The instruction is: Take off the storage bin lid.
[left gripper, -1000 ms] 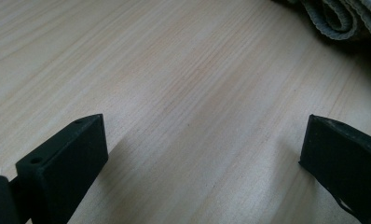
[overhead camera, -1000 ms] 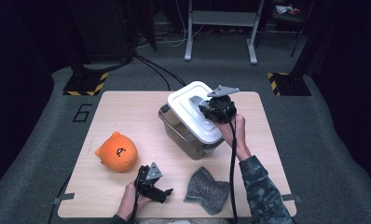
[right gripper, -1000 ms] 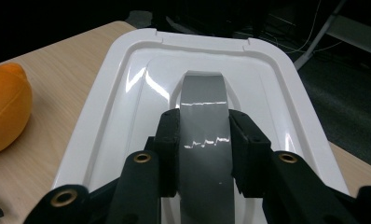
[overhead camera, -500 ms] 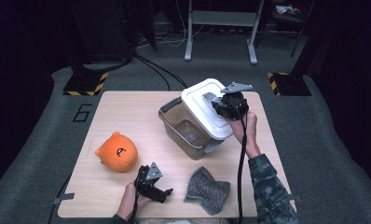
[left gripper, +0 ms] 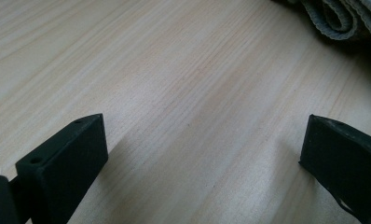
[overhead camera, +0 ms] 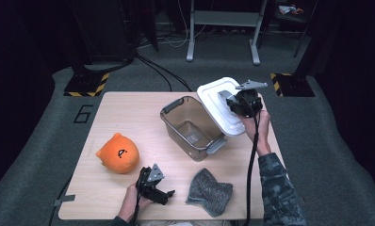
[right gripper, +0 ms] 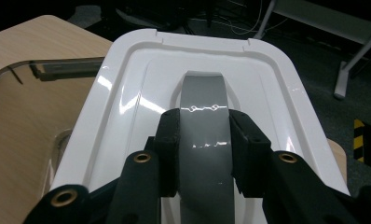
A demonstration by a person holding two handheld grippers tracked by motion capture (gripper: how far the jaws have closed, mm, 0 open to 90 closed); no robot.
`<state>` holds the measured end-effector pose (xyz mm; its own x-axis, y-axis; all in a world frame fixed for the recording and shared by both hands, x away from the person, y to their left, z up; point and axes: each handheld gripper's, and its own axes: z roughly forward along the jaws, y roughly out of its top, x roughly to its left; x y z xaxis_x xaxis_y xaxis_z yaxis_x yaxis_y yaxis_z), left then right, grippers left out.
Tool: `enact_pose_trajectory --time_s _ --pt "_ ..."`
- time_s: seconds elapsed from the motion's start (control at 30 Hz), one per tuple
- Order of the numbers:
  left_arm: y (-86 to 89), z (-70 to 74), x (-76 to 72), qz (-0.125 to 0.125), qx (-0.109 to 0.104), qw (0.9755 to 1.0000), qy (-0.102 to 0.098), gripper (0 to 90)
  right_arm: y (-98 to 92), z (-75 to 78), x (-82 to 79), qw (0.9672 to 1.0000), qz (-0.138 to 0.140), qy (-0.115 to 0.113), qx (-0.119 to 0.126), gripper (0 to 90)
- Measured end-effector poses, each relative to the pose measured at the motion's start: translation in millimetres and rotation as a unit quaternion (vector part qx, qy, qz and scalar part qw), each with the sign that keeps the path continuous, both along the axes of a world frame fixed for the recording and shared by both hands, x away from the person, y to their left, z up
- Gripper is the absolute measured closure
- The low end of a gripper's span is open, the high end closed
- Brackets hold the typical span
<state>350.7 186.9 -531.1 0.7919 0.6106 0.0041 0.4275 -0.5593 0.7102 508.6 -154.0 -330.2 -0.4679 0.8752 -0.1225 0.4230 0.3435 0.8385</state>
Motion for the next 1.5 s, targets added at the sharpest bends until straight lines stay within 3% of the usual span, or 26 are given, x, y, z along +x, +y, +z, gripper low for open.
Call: enact_pose_trajectory --time_s 0.37,0.83,1.23,1.5 --pt "0.3 0.1 0.3 0.000 0.002 1.0000 -0.002 0.2 -27.9 -6.6 8.8 0.9990 -0.043 0.008 0.004 66.6" --pt "0.0 0.0 0.1 0.001 0.000 1.0000 -0.002 0.2 -49.7 -16.9 15.9 0.9963 -0.085 0.010 0.003 66.6" --pt "0.3 0.1 0.3 0.000 0.002 1.0000 -0.002 0.2 -58.1 -43.2 26.4 0.9927 -0.118 0.024 0.003 66.6" --pt "0.2 0.1 0.3 0.000 0.002 1.0000 -0.002 0.2 -57.0 -71.5 32.1 0.9901 -0.134 0.041 0.006 66.5"
